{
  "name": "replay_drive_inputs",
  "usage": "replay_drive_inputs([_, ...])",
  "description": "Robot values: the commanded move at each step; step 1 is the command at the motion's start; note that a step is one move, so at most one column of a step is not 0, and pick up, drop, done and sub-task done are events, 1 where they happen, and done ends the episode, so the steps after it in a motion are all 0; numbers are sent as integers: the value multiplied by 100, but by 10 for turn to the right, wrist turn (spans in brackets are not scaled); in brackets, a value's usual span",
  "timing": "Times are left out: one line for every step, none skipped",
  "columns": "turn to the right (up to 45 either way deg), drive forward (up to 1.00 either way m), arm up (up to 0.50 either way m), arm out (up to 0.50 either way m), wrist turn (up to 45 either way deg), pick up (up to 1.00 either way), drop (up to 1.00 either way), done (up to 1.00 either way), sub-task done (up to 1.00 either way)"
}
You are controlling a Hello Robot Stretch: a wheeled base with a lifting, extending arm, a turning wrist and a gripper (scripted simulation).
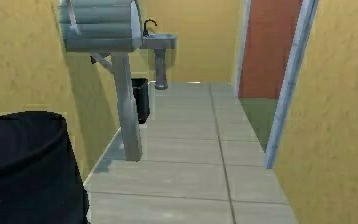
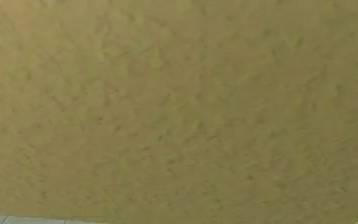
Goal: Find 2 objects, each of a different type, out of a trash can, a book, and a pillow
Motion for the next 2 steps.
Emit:
replay_drive_inputs([120,0,0,0,0,0,0,0,0])
replay_drive_inputs([0,100,0,0,0,0,0,0,0])
